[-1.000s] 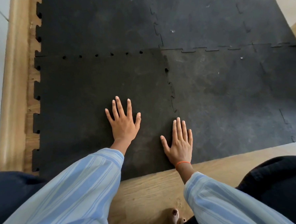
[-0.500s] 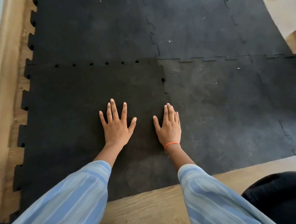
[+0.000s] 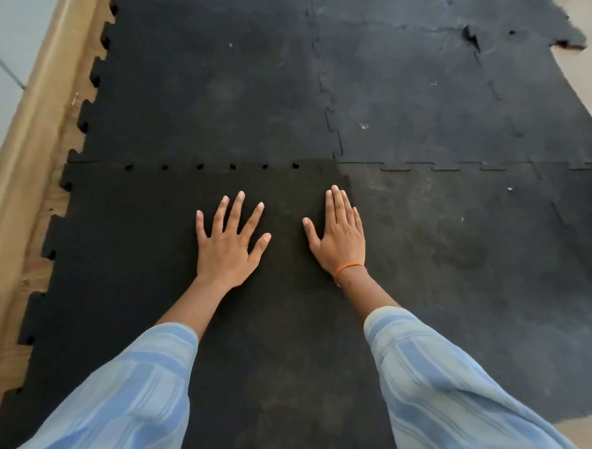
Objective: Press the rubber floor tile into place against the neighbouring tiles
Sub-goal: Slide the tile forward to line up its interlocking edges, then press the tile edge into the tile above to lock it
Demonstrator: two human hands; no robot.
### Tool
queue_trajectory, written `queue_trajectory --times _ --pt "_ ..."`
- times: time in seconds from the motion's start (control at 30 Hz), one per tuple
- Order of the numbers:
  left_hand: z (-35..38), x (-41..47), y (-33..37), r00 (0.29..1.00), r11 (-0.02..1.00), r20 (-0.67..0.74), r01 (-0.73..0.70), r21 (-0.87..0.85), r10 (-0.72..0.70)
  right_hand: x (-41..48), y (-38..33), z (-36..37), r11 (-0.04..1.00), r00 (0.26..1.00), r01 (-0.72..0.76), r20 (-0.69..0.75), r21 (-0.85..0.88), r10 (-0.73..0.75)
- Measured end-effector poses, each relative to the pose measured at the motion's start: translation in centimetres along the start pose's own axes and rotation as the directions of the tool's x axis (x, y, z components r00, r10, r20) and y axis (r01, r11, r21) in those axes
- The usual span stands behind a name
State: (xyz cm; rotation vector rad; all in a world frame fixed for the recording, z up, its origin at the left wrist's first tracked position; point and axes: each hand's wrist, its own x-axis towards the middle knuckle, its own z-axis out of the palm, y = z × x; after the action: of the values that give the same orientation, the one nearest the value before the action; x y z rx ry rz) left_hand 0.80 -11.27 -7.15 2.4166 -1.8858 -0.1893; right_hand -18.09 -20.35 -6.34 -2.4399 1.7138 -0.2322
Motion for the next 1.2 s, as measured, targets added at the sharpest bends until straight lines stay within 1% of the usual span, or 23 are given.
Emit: queue_trajectory --times 0.07,0.13,0.23,0.3,0.37,0.47,0.63,0.7,0.73,0.8,0.87,0.93,0.97,1.13,1.2 --pt "0.2 0.1 0.0 1.000 1.000 0.007 -0.004 -0.004 0.004 0.0 0.1 -0.2 1.000 1.000 -0.022 0.018 -0.007 0.022" --pt "0.1 0.2 0.1 0.999 1.000 0.044 0.002 -0.006 -0.002 0.0 0.1 -0.5 0.999 0.998 -0.031 0.057 -0.019 0.033" --pt "-0.5 0.4 0.0 0.992 1.000 0.128 -0.004 -0.004 0.005 0.4 -0.5 -0.9 0.994 0.991 -0.041 0.119 -0.103 0.053" --pt "-1.1 0.4 -0.2 0.987 1.000 0.157 -0.024 -0.003 0.024 1.1 -0.7 -1.5 0.988 0.988 -0.055 0.132 -0.143 0.075" --pt "-1.4 0.6 -0.5 0.987 0.999 0.157 -0.048 0.000 0.047 1.5 -0.2 -1.8 0.992 0.988 -0.078 0.126 -0.100 0.091" --pt "-1.8 1.9 -1.1 0.983 0.998 0.174 -0.064 0.009 0.062 1.5 1.0 -1.6 0.997 0.991 -0.067 0.117 -0.040 0.071" --pt "-2.0 3.1 -1.3 0.963 0.997 0.259 -0.081 0.009 0.076 2.0 1.1 -1.4 0.996 0.985 -0.063 0.156 -0.069 0.073" --pt "-2.1 3.2 -1.4 0.964 0.998 0.257 -0.070 0.000 0.068 2.7 0.3 -1.4 0.993 0.989 -0.069 0.127 -0.095 0.081" --pt "-2.2 3.4 -1.4 0.966 0.998 0.250 -0.064 -0.004 0.063 3.3 -0.4 -1.4 0.994 0.994 -0.053 0.092 -0.097 0.062" --pt "-2.4 3.9 -1.4 0.975 0.998 0.215 -0.057 -0.013 0.059 4.4 -2.3 -1.1 0.998 0.999 0.034 0.029 -0.051 -0.033" --pt "-2.1 4.4 -1.6 0.992 0.999 0.116 -0.042 -0.009 0.042 4.8 -3.6 -0.2 0.993 0.993 0.120 -0.024 0.016 -0.120" --pt "-1.5 4.6 -1.9 0.999 0.999 0.019 -0.034 0.002 0.034 4.9 -3.9 0.5 0.992 0.991 0.115 -0.070 0.050 -0.112" --pt "-1.3 4.6 -1.9 0.999 0.999 -0.002 -0.034 0.004 0.034 5.0 -3.8 0.7 0.993 0.992 0.103 -0.080 0.053 -0.099" --pt "-1.2 4.7 -1.8 0.999 1.000 0.028 -0.022 0.011 0.022 5.4 -3.5 0.7 0.995 0.995 0.092 -0.047 0.040 -0.090" --pt "-1.5 5.0 -1.9 0.996 1.000 0.084 -0.019 0.006 0.019 5.5 -3.7 0.4 0.997 0.998 0.067 -0.008 0.044 -0.067"
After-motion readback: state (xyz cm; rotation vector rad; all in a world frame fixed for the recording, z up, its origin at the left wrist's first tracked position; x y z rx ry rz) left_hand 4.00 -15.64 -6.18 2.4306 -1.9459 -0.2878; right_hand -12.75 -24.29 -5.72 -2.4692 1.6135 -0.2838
